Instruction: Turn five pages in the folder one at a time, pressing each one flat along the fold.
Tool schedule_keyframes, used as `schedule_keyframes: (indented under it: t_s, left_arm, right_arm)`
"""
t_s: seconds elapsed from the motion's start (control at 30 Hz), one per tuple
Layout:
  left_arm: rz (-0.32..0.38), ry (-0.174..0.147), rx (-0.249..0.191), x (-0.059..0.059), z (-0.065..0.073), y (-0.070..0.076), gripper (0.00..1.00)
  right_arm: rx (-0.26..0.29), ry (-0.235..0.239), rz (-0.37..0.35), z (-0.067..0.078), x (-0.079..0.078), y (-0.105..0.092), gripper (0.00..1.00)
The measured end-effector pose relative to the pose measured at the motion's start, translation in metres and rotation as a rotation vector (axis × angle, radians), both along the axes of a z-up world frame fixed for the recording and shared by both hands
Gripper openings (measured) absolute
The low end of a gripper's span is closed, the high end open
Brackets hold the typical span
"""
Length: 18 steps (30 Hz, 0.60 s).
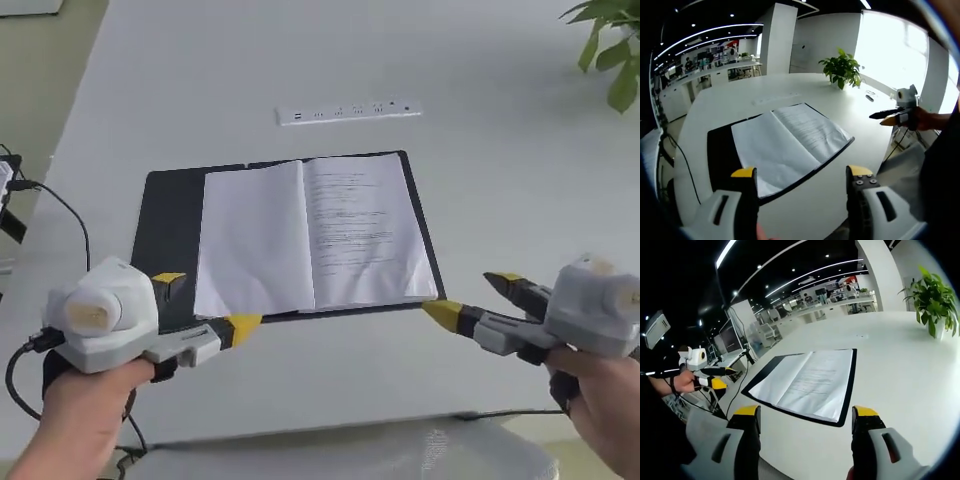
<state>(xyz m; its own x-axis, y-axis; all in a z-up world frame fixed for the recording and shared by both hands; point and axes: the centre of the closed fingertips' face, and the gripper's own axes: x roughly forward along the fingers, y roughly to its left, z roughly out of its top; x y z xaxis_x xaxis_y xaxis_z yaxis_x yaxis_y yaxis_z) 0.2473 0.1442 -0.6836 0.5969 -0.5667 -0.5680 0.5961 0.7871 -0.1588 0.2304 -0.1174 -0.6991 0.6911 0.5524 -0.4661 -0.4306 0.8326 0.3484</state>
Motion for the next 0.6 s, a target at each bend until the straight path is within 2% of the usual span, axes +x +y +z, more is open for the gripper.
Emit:
schedule_keyframes:
  t_s: [0.2,0.33,0.43,0.6]
  left_arm:
    - [-0.049,-0.003,-0.013,0.011,0.002,-0.027,0.72]
    - [-0.081,-0.008,-0.033,0.018,0.007,-0.045,0.67]
    - [-0.119,-0.004,-0.026,0.022,0.007,-0.059,0.69]
    - [-0.166,0.0,-0.016,0.028,0.002,-0.078,0.69]
  right_arm:
    - [0.024,0.013,-0.026,-0.004,-0.003,-0.009,0.73]
    - [0.028,0.018,-0.044,-0.005,-0.004,-0.016,0.73]
    - [0.022,0.032,-0.043,-0.009,-0.006,-0.018,0.73]
    - [0.025,0.032,-0.045,-0.008,-0.007,-0.022,0.73]
